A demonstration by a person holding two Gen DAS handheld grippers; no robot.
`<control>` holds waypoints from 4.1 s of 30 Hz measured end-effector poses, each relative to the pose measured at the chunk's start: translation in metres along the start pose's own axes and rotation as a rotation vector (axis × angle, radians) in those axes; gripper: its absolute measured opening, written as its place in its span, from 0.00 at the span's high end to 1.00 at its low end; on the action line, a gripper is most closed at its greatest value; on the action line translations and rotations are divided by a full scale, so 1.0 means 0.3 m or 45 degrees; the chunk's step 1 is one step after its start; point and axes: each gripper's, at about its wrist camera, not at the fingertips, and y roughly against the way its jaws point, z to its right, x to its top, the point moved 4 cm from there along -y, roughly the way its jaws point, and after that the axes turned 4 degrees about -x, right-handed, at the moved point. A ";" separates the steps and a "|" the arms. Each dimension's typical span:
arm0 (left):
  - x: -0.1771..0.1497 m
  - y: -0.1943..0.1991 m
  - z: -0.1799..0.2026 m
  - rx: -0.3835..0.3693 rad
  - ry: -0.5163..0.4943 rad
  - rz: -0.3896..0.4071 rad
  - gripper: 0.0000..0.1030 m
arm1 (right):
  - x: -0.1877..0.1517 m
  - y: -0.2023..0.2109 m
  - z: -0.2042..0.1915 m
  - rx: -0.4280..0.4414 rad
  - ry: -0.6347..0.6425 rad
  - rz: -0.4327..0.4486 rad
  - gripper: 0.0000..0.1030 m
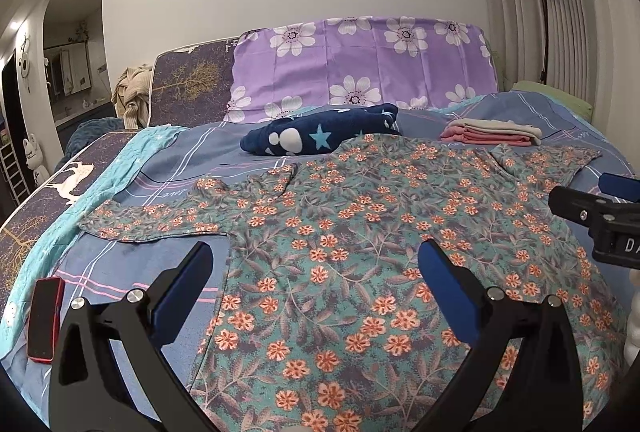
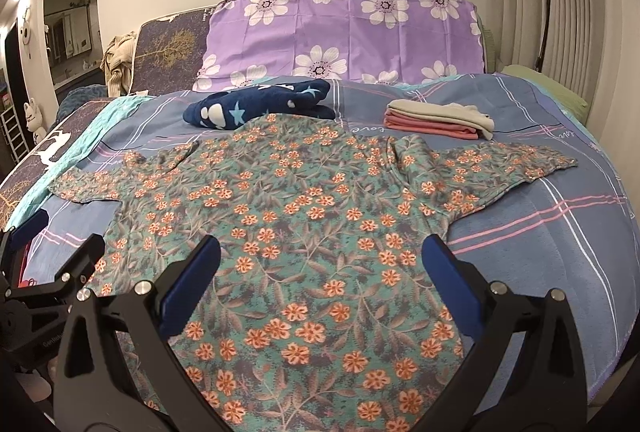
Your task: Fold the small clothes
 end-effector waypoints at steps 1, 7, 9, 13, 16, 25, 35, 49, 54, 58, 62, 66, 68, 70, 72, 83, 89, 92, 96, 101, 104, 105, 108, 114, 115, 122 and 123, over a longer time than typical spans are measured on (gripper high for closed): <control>0.000 0.000 0.000 0.001 0.001 0.000 0.01 | 0.000 -0.001 -0.002 -0.001 0.001 -0.002 0.02; -0.001 0.005 0.000 0.004 -0.007 0.003 0.01 | 0.001 -0.001 -0.024 0.004 0.015 -0.007 0.02; -0.001 0.003 0.000 0.006 -0.016 -0.005 0.01 | 0.001 -0.003 -0.030 0.007 0.018 -0.008 0.02; -0.001 0.003 -0.009 0.009 -0.017 -0.011 0.01 | -0.001 -0.007 -0.043 0.006 0.028 -0.016 0.02; -0.004 -0.001 -0.016 0.011 -0.016 -0.022 0.01 | -0.002 -0.010 -0.052 0.003 0.035 -0.019 0.02; -0.030 -0.029 -0.048 0.019 0.015 -0.097 0.01 | -0.003 -0.024 -0.075 -0.003 0.046 -0.035 0.02; -0.060 -0.042 -0.091 0.022 0.047 -0.106 0.01 | 0.003 -0.008 -0.122 0.013 0.071 -0.003 0.02; -0.051 -0.009 -0.161 0.102 0.081 0.031 0.01 | 0.012 0.017 -0.146 0.031 0.044 0.116 0.02; -0.032 0.009 -0.204 0.165 0.086 0.082 0.08 | 0.020 0.016 -0.156 0.031 0.043 0.123 0.02; -0.024 0.002 -0.242 0.179 0.121 0.065 0.16 | 0.026 0.008 -0.162 0.029 0.036 0.118 0.02; -0.038 -0.023 -0.260 0.153 0.146 0.020 0.22 | 0.028 -0.003 -0.163 0.026 0.035 0.115 0.02; -0.047 -0.041 -0.270 0.121 0.158 -0.015 0.28 | 0.029 -0.015 -0.167 0.022 0.033 0.105 0.02; -0.051 -0.047 -0.275 0.082 0.170 -0.024 0.30 | 0.029 -0.020 -0.170 0.020 0.031 0.102 0.02; -0.050 -0.054 -0.283 0.038 0.199 -0.030 0.33 | 0.030 -0.021 -0.170 0.019 0.031 0.104 0.04; -0.049 -0.065 -0.295 -0.018 0.225 -0.040 0.34 | 0.033 -0.026 -0.170 0.014 0.031 0.104 0.08; -0.072 -0.149 -0.473 -0.079 0.382 -0.136 0.42 | 0.046 -0.080 -0.184 0.022 0.059 0.063 0.32; -0.093 -0.206 -0.681 0.055 0.399 -0.200 0.53 | 0.044 -0.143 -0.195 0.070 0.073 -0.017 0.46; -0.115 -0.254 -0.892 0.077 0.626 -0.231 0.53 | 0.039 -0.169 -0.203 0.085 0.092 -0.057 0.46; -0.152 -0.339 -1.163 0.171 0.854 -0.286 0.48 | 0.032 -0.192 -0.206 0.068 0.125 -0.072 0.46; -0.202 -0.497 -1.399 0.231 1.098 -0.365 0.48 | 0.038 -0.229 -0.176 0.022 0.095 -0.097 0.44; -0.217 -0.559 -1.471 0.259 1.175 -0.352 0.48 | 0.045 -0.245 -0.161 0.004 0.076 -0.111 0.42; -0.211 -0.570 -1.486 0.258 1.190 -0.330 0.48 | 0.047 -0.248 -0.158 -0.002 0.078 -0.112 0.40; -0.192 -0.617 -1.524 0.252 1.208 -0.285 0.48 | 0.050 -0.270 -0.140 -0.025 0.080 -0.119 0.39; -0.126 -0.652 -1.544 0.230 1.203 -0.209 0.98 | 0.050 -0.308 -0.118 -0.033 0.059 -0.152 0.39; -0.058 -0.635 -1.502 0.222 1.106 -0.168 0.98 | 0.054 -0.310 -0.117 -0.036 0.069 -0.146 0.39; 0.382 -0.502 -0.965 -0.139 0.604 0.058 0.98 | 0.081 -0.328 -0.106 -0.019 0.040 -0.126 0.39; 0.422 -0.491 -0.877 -0.197 0.546 0.072 0.98 | 0.081 -0.325 -0.104 -0.014 0.034 -0.122 0.39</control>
